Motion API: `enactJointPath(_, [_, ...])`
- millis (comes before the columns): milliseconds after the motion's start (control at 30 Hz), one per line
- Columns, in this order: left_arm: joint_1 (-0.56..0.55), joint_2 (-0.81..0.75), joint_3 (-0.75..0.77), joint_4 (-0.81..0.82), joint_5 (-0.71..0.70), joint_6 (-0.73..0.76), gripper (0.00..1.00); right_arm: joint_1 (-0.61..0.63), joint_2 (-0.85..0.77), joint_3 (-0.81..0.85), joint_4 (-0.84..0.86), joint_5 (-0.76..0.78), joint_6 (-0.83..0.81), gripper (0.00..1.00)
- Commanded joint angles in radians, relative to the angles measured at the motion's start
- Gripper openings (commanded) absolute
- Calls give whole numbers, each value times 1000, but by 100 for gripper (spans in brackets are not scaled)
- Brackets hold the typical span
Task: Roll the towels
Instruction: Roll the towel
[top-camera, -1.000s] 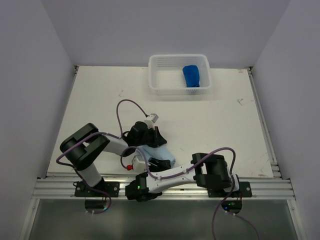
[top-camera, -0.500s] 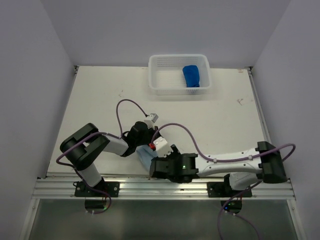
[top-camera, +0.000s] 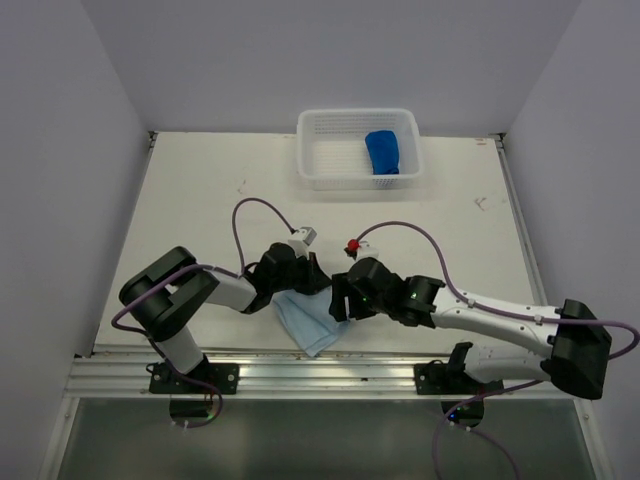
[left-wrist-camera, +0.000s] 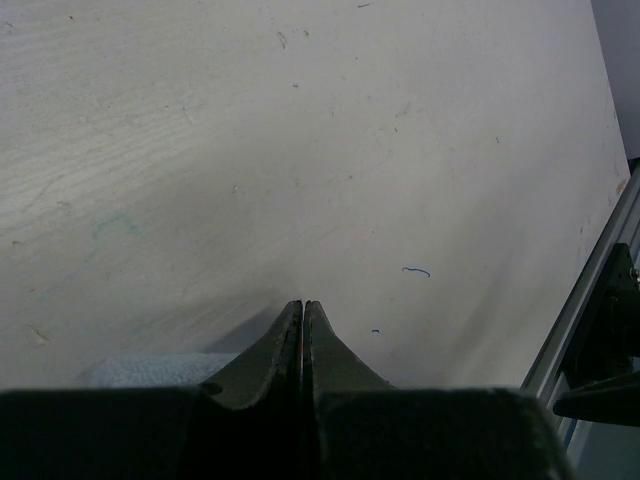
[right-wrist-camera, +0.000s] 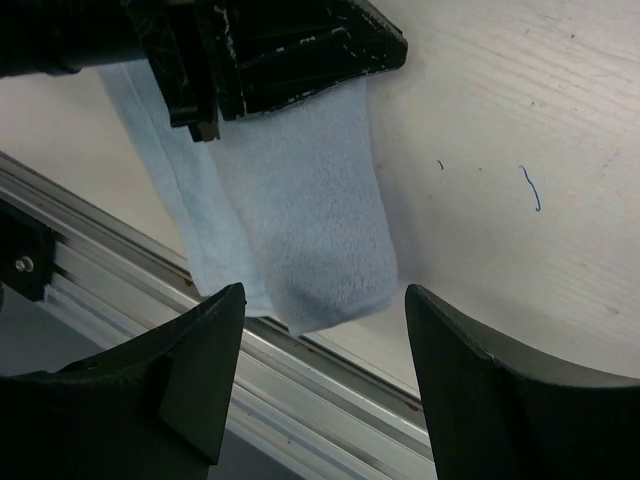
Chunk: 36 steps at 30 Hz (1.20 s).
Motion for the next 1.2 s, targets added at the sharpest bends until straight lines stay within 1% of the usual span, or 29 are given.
enactJointPath(0, [10,-2,-34,-48,-60,55,7,-53,29,-17,111,-131,32,69])
enactJointPath(133, [10,-7,-40,-46,-59,53,7,-99,40,-32,134,-134,66,68])
enactJointPath(233, [10,-11,-46,-43,-57,53,7,-155,62,-60,166,-184,96,64])
enactJointPath(400, [9,-11,-60,-31,-53,49,7,-168,117,-71,187,-240,93,63])
enactJointPath(567, [10,-13,-69,-20,-51,43,7,-168,158,-78,212,-255,72,63])
enactJointPath(700, [10,-14,-67,-19,-51,41,7,-160,174,-94,230,-264,52,63])
enactJointPath(800, [10,-16,-67,-19,-53,36,7,-131,190,-97,250,-261,40,63])
enactJointPath(1067, [10,-23,-69,-25,-60,23,7,-50,259,-60,238,-194,27,63])
enactJointPath(1167, [10,-26,-69,-28,-63,15,7,-19,276,-45,230,-172,29,61])
